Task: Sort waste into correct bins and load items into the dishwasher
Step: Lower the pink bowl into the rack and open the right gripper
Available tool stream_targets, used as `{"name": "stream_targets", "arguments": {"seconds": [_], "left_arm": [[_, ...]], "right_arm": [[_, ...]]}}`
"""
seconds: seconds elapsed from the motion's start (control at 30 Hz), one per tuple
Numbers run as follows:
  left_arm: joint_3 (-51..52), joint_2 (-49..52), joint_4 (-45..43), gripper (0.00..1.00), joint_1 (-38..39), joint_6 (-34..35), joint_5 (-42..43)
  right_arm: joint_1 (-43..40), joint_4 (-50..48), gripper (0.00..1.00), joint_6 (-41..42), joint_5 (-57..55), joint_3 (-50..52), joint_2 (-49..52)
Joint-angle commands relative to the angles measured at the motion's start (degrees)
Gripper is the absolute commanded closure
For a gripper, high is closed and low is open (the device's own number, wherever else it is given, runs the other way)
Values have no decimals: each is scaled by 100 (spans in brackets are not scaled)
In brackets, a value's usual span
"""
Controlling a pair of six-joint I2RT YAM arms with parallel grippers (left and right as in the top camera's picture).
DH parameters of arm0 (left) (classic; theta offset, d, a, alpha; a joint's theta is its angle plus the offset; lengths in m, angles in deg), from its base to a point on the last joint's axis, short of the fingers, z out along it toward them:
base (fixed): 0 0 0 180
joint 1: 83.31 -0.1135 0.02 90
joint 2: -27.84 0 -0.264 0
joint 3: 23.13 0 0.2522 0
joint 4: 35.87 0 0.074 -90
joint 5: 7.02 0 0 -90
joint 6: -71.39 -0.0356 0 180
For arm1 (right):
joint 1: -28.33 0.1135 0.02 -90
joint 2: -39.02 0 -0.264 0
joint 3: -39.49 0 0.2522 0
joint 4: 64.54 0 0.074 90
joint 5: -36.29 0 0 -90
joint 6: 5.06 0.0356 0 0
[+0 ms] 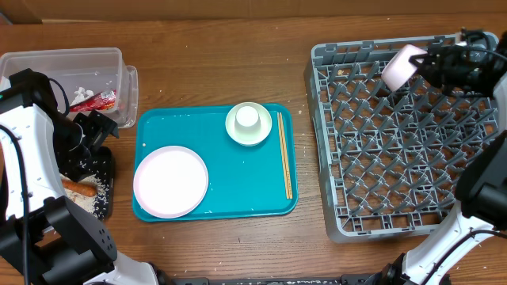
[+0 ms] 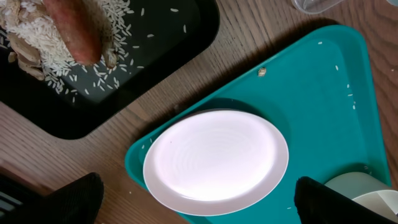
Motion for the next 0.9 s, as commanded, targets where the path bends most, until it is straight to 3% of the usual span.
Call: {"name": "stream_targets", "arguments": {"seconds": [0.0,0.1,0.17,0.33,0.37,0.67,0.87], "left_arm": [[20,9,2,0,-22,72,24],[20,9,2,0,-22,70,24],[20,9,2,0,-22,70,24],[20,9,0,0,-22,70,24],[20,9,2,0,-22,70,24],[20,9,2,0,-22,72,24],[20,9,2,0,-22,70,24]], "right_arm": [[-271,555,85,42,-1506,-566,-144],[-304,1169,80,52,-2238,-1069,-240],[-304,1554,71,271,-2848,-1392,-313],[-304,2551,33,748,-4207,-2253,-540],[-304,2739,30,780,-4249,-2402,-599],[275,3797,30,772,-4065,-2793,-1508],[1615,4212,30,658,-4022,-2767,-1703]]}}
